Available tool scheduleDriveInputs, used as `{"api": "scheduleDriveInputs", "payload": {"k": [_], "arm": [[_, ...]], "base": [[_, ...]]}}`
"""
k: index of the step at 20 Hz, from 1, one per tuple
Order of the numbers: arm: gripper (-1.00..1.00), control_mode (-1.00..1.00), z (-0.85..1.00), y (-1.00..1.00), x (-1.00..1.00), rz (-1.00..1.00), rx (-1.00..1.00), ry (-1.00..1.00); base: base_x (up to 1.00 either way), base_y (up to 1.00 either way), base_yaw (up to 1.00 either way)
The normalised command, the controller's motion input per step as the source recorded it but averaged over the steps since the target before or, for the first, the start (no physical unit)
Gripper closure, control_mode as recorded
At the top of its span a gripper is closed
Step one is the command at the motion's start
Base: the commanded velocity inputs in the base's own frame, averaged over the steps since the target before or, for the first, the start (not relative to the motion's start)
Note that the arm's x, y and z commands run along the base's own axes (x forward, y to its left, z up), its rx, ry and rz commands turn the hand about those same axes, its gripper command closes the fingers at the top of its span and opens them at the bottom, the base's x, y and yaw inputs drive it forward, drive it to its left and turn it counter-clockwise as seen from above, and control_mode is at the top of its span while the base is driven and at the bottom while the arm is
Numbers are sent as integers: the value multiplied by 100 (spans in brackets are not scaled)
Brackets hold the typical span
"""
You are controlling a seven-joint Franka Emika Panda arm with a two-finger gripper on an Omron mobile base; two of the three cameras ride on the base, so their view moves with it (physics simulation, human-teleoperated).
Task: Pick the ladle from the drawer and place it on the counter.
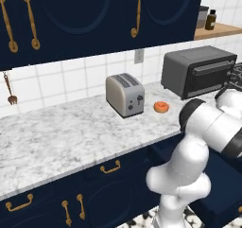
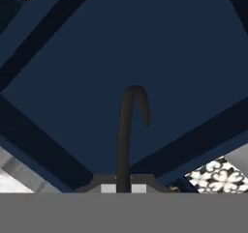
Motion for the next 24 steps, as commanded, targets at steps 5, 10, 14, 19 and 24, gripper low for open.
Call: {"api": "scheduleDriveInputs", "payload": {"k": [5,10,14,19,24], "arm": [[100,-100,88,100,0,-25,-12,-13],[100,-100,31,100,17,-8,-32,0],[100,-100,3,100,67,0,-22,14],[100,-100,8,100,60,9,-2,33],[100,-100,-29,53,19,6,7,2]], "base": [[0,0,0],[0,0,0],[0,0,0],[0,0,0],[0,0,0]]}}
